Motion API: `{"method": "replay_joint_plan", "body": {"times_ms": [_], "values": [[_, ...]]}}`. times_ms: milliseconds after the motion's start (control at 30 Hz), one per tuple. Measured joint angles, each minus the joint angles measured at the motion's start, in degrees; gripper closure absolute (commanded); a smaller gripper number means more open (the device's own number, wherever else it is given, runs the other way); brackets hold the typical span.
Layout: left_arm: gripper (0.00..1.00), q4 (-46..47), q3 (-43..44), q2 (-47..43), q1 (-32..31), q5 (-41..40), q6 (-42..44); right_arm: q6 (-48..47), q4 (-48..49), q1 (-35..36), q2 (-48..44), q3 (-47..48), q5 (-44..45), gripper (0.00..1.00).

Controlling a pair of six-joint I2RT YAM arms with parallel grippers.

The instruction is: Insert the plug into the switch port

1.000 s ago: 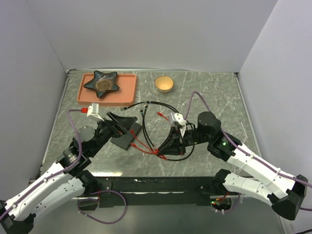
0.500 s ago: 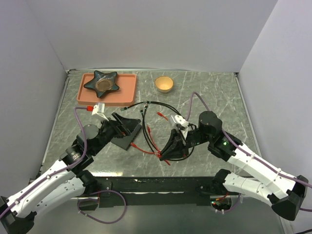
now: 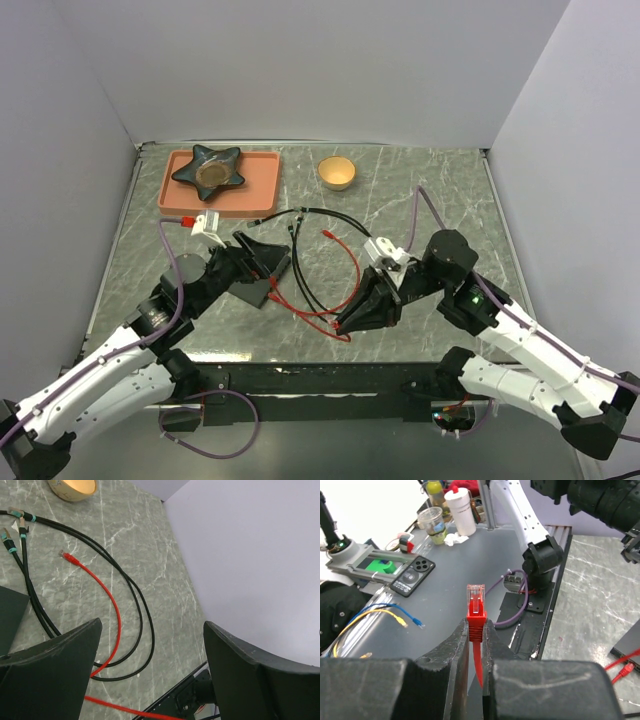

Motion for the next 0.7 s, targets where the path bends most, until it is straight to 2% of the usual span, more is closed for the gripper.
{"method": "replay_joint_plan", "body": {"times_ms": [167, 500, 700], "values": [[0.12, -0.4, 0.0, 0.5, 0.0, -0.1, 0.1, -1.9, -4.8, 0.0, 0.3, 1.0, 6.7, 1.0], [0.12, -1.8, 0.0, 0.3, 0.0, -0.6, 0.1, -5.5, -17.7, 0.5, -0.7, 7.7, 42.7, 1.0], [0.12, -1.7, 0.0, 1.0, 0.0, -1.4, 0.0, -7.0, -21.6, 2.5, 1.4, 7.7, 54.6, 1.0]]}}
